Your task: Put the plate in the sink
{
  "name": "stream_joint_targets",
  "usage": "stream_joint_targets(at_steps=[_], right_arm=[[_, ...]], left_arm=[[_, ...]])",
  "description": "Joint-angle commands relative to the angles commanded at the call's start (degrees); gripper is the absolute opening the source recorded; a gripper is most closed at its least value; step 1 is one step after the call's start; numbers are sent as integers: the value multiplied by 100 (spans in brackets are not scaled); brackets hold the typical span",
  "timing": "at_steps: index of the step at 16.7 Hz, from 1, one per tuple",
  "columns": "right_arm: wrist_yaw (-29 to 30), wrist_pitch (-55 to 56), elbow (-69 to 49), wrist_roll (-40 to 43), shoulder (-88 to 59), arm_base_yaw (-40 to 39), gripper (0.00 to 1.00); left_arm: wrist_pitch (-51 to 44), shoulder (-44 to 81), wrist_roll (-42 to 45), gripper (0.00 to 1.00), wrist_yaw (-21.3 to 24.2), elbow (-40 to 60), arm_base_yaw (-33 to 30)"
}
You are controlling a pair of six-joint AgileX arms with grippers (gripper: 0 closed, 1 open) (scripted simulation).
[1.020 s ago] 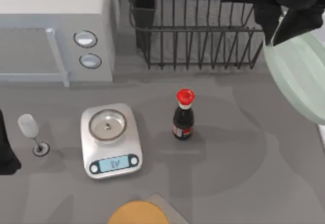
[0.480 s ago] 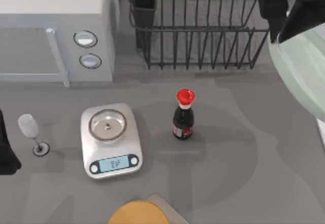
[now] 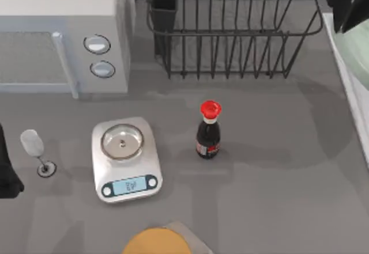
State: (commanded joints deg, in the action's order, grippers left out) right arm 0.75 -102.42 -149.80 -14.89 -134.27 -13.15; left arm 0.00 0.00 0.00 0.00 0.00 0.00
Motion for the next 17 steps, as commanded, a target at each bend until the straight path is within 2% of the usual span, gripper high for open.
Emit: stream_joint_targets(at_steps=[6, 12, 17], right_arm=[[-20, 154, -1453, 1651, -1913, 1621, 0], [-23, 184, -1613, 1820, -2086, 1789, 0], [-23, 184, -1613, 1820, -2086, 1789, 38]], left_arm=[[0, 0, 0, 100, 0, 0, 0], [0, 0, 0, 100, 0, 0, 0], [0, 0, 0, 100, 0, 0, 0]])
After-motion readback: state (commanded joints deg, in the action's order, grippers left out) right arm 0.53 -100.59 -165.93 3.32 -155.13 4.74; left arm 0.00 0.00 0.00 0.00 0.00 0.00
